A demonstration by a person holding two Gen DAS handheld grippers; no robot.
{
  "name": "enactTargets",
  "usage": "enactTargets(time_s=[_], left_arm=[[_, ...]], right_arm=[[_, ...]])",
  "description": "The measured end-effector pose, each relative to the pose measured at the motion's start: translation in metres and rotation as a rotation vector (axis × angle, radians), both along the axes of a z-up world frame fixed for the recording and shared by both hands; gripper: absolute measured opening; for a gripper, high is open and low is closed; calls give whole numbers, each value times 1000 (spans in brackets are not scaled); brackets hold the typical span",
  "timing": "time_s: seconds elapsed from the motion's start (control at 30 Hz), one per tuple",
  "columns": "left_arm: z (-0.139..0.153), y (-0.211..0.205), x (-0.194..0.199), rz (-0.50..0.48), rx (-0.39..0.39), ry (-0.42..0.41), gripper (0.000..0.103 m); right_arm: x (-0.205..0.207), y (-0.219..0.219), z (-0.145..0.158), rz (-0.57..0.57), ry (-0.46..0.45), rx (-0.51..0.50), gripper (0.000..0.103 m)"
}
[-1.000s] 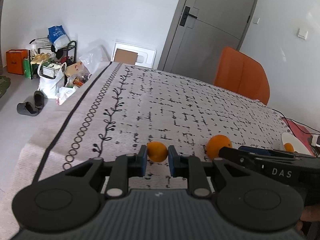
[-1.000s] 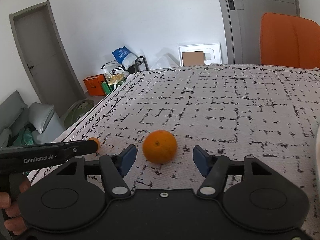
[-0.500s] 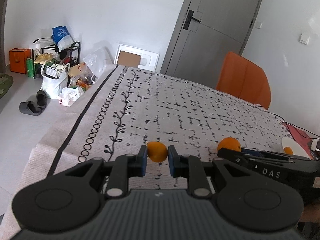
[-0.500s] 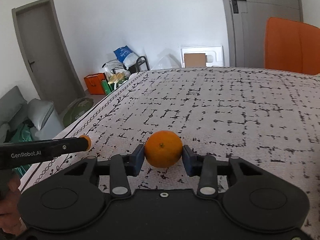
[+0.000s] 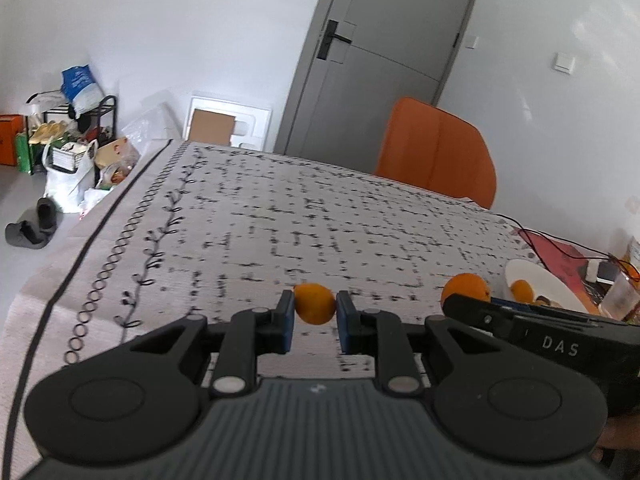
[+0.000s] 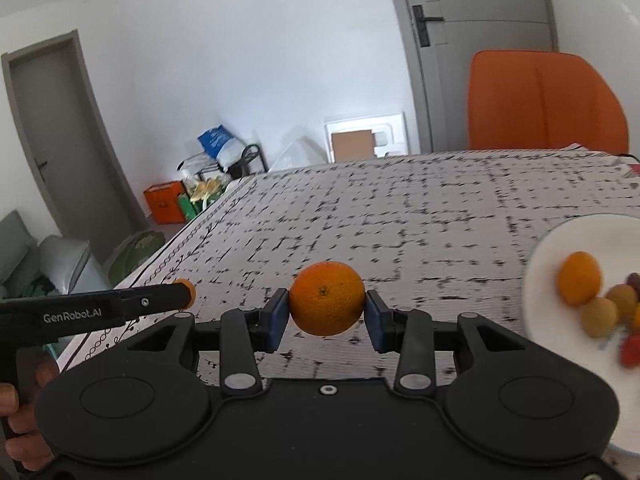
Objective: Organize fruits
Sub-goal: 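Carry both fruits over the white plate and open both tools to release them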
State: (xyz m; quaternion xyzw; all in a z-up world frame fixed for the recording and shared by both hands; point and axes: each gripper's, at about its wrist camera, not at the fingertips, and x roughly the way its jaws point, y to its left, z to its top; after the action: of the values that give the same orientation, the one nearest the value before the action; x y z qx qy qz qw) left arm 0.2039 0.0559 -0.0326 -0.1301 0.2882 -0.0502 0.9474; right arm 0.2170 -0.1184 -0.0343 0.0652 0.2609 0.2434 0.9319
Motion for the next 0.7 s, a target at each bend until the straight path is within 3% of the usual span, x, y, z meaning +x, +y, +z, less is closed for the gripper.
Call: enactTargets(time_s=[0.7], left_arm=[[16, -70, -7, -101, 43, -39, 20]], right_arm=[[-27, -69, 3, -100, -28, 53, 38]])
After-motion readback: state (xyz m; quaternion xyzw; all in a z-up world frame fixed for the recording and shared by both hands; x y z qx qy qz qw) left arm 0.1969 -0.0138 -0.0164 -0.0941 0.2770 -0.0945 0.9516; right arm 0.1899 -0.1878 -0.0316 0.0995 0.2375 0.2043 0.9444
